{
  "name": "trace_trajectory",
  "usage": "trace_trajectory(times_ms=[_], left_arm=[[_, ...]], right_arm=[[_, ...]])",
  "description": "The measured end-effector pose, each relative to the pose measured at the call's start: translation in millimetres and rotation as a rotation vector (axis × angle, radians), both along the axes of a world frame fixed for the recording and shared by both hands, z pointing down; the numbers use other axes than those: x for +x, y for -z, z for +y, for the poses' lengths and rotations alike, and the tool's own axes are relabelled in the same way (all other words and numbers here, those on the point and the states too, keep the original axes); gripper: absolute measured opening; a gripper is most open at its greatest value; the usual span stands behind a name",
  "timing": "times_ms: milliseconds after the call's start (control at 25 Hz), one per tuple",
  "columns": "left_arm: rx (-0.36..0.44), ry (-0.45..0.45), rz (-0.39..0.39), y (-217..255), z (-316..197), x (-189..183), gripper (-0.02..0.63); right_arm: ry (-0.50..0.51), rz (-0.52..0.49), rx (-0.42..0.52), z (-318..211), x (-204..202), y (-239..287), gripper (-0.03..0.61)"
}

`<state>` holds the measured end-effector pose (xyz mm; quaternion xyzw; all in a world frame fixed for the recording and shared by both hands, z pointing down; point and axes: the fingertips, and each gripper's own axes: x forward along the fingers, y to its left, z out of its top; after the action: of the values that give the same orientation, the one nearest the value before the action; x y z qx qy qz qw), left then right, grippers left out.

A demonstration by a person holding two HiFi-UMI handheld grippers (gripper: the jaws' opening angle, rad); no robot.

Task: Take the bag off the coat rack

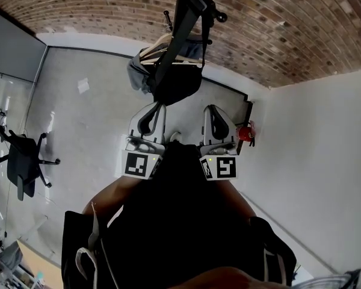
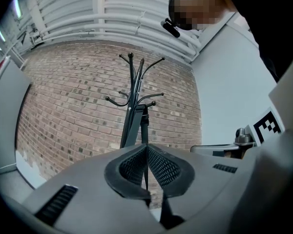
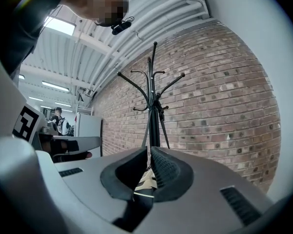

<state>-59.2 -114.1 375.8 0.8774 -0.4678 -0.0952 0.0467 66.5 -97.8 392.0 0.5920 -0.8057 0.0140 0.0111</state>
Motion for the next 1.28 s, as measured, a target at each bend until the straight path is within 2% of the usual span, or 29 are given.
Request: trace_trajectory(times_ms=[120, 360, 440, 480, 720, 1120, 1280], left_arm=[[-0.012, -0.009, 0.037, 4, -9, 5, 0.021], [-0.034, 0.004, -0.019, -4, -41, 9, 0.028], [-0.044, -0.013, -0.02, -6, -52, 11, 0.117], [-0.052, -0.02, -0.026, -6, -58, 13, 0.123], [-0.051, -0.003, -0.053, 2, -96, 28, 0.126], [-0.078, 0.017, -0.111, -7, -136, 50, 0.129], [-0.057, 0.022, -0.134, -10, -149, 57, 0.129]], right_arm=[[-0.013, -0.015, -0.013, -12, 11, 1, 0.023], [-0.028, -0.027, -0.015, -43, 24, -4, 0.026], [-0.035, -0.048, -0.023, -54, 27, -6, 0.089], [-0.033, -0.05, -0.022, -59, 28, -5, 0.098], [0.004, -0.02, 0.004, -98, 32, 7, 0.098], [0.065, 0.002, -0.004, -143, 19, 12, 0.098], [0.073, 0.023, 0.012, -162, 20, 13, 0.098]])
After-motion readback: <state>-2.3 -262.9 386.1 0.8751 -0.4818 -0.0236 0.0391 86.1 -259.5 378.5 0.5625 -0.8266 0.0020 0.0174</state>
